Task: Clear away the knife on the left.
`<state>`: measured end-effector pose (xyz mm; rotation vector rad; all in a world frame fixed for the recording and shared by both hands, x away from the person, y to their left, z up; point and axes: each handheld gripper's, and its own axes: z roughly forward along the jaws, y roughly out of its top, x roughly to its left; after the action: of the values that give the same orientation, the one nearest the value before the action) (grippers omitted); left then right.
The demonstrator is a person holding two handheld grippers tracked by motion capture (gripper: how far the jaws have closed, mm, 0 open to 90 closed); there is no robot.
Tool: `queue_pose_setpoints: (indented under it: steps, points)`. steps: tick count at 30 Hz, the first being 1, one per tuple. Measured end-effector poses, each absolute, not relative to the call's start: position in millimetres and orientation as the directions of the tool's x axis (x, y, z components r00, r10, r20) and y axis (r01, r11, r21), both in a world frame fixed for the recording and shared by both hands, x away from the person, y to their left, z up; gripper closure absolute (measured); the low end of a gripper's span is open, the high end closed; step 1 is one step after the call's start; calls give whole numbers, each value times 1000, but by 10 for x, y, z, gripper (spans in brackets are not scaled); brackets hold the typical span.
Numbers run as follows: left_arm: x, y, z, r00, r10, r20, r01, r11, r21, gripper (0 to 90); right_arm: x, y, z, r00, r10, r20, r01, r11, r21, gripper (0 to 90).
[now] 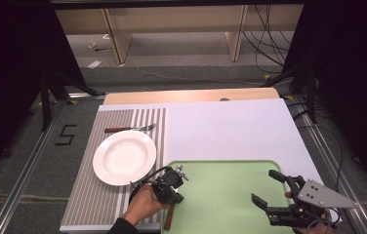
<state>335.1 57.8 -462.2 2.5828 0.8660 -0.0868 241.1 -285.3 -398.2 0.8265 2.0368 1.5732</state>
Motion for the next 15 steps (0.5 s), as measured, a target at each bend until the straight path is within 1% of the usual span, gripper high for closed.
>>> queue_pose_setpoints:
  steps: [15]
  points:
    - [3349,653,-4614,802,572,-169,592,-726,350,898,2409,-2854,-3980,-727,687,18,190,176,966,131]
